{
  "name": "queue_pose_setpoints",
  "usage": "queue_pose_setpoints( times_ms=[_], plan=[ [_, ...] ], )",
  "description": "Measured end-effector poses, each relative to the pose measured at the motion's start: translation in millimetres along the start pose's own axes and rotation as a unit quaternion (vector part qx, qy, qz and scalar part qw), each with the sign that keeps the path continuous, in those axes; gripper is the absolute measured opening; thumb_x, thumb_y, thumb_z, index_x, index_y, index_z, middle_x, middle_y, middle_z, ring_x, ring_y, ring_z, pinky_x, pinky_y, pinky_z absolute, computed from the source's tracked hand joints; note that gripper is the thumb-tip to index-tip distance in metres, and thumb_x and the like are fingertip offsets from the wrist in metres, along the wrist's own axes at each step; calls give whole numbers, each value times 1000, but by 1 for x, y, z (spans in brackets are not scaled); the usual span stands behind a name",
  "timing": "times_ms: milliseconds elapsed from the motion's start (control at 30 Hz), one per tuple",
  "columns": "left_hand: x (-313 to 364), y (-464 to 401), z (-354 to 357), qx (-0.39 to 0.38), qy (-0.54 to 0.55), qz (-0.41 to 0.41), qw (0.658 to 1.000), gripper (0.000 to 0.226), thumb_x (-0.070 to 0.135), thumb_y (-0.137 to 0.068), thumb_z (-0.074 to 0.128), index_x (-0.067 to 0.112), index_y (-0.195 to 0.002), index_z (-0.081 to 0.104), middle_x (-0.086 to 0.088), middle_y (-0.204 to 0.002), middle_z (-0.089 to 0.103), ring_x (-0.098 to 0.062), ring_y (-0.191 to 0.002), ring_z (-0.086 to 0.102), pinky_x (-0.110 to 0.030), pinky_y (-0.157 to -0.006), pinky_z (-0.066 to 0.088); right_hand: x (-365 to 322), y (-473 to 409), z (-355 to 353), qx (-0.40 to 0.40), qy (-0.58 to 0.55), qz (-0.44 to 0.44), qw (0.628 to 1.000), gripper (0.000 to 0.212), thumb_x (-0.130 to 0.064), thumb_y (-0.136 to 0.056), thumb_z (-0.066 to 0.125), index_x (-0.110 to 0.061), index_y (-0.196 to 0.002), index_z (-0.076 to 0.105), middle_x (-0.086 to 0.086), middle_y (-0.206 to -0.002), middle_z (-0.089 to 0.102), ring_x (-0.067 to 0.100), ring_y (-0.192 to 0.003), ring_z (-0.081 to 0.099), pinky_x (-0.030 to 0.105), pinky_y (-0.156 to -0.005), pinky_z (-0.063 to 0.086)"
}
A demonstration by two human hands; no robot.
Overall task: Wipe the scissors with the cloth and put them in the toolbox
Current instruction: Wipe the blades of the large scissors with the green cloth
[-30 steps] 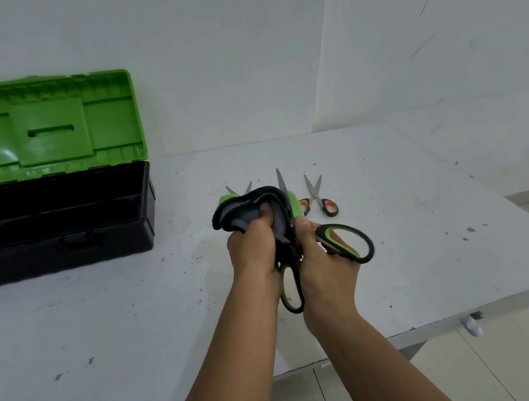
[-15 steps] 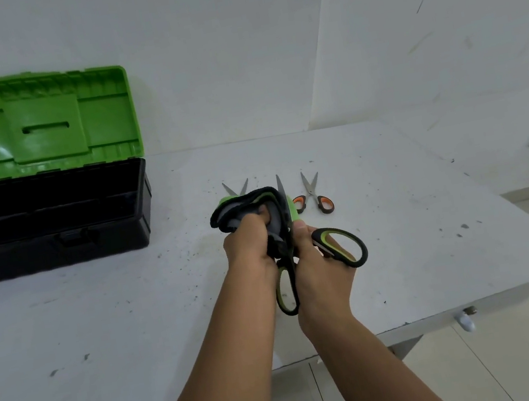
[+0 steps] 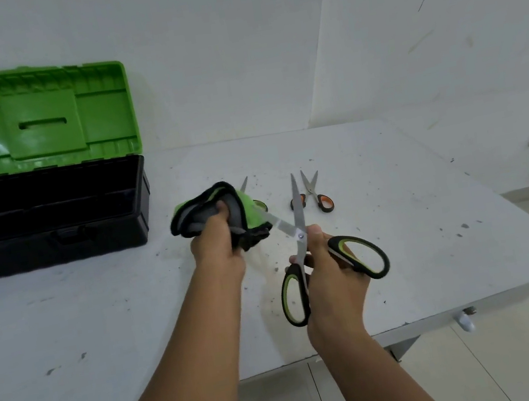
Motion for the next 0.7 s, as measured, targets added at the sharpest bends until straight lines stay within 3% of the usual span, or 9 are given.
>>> queue_pose_setpoints(
  times_ms=[100,167,300,367,400,533,700],
  plan=[
    [-15,40,9,-119,-96,-47,987,44,46,-98,69,8,-120,71,-11,-112,80,-22,-91,81,-33,-66,65,-3,-5,0,-3,-29,19,999,25,-43,-91,78,-19,-84,75,7,-85,80,26,-85,78,43,-79,61],
    [-26,65,11,-161,-131,-64,976,52,51,-94,69,5,-118,73,-16,-109,80,-28,-93,80,-34,-67,64,-4,-9,4,-10,-26,15,1000,23,-41,-93,76,-19,-85,77,1,-84,81,20,-86,78,43,-83,62],
    [-20,80,16,-159,-218,-7,963,51,44,-75,89,1,-101,77,-24,-90,79,-43,-90,77,-51,-85,65,-1,-13,5,-23,-13,2,1000,22,-37,-96,75,-16,-98,77,-5,-88,81,9,-87,78,35,-83,60],
    [-21,77,13,-122,-249,-3,961,46,36,-77,93,-5,-84,73,-23,-60,68,-38,-66,74,-44,-75,66,0,-12,6,-31,-12,7,999,21,-36,-95,75,-16,-100,76,-8,-84,81,3,-79,77,34,-81,60],
    [-22,75,13,-106,-244,-3,964,45,32,-79,92,-8,-82,72,-21,-56,65,-33,-61,72,-42,-71,66,1,-11,6,-33,-9,9,999,20,-37,-95,75,-17,-98,76,-9,-80,80,1,-74,75,34,-79,59],
    [-21,65,18,-83,-165,-28,982,40,22,-80,90,-4,-106,74,-21,-90,78,-38,-84,78,-47,-76,67,1,-8,8,-31,5,10,999,22,-41,-93,77,-20,-89,77,-8,-76,79,13,-83,76,37,-81,61],
    [-10,52,26,-66,-104,-29,992,64,30,-63,87,1,-117,72,-21,-100,80,-37,-87,80,-55,-77,66,4,-3,9,-39,9,7,999,26,-48,-93,74,-32,-74,80,-6,-78,79,17,-86,77,44,-87,62]
  ],
)
Point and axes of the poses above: each hand's wrist, its own y-axis away from the middle knuckle, its own z-axis out of the palm, x = y × z, the point moved 8 cm from there along -y, towards the middle knuckle
